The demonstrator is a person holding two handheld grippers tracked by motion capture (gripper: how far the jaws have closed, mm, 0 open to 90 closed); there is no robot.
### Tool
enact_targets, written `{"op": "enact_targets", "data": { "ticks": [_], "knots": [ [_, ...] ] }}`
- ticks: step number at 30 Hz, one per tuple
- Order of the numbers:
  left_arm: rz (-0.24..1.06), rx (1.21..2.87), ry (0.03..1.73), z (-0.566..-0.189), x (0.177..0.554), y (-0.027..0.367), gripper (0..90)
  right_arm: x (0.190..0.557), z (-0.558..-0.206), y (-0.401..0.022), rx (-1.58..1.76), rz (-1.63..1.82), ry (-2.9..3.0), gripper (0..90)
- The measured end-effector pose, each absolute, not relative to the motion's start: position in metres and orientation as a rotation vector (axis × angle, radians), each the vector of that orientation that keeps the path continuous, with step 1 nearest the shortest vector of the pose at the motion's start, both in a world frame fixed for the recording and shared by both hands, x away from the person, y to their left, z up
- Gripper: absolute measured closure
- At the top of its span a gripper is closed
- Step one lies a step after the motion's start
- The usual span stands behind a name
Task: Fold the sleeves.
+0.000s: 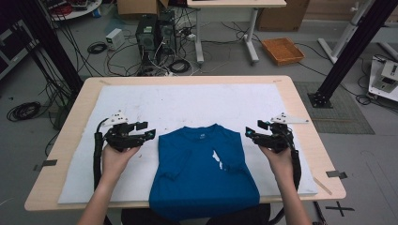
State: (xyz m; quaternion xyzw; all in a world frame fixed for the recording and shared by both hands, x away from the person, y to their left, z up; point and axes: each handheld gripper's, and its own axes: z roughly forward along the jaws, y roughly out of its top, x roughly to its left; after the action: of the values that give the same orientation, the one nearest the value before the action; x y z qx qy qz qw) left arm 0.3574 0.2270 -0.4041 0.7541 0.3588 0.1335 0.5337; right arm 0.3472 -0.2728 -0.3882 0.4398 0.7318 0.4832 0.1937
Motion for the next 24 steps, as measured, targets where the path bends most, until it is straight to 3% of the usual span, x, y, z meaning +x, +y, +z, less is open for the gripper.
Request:
{"op": "enact_targets", "data": {
  "ticks": [12, 24],
  "knots": [
    [0.326, 1.808, 0.867, -0.409, 0.359, 0.223, 42.8, 0.349, -0.388, -0.305, 1.314, 1.367, 1.959, 35.4],
    [0.349, 1.819, 0.866, -0.41, 0.356, 0.223, 41.6, 0.352, -0.387, -0.308, 1.332, 1.383, 1.937, 34.5]
  ]
}}
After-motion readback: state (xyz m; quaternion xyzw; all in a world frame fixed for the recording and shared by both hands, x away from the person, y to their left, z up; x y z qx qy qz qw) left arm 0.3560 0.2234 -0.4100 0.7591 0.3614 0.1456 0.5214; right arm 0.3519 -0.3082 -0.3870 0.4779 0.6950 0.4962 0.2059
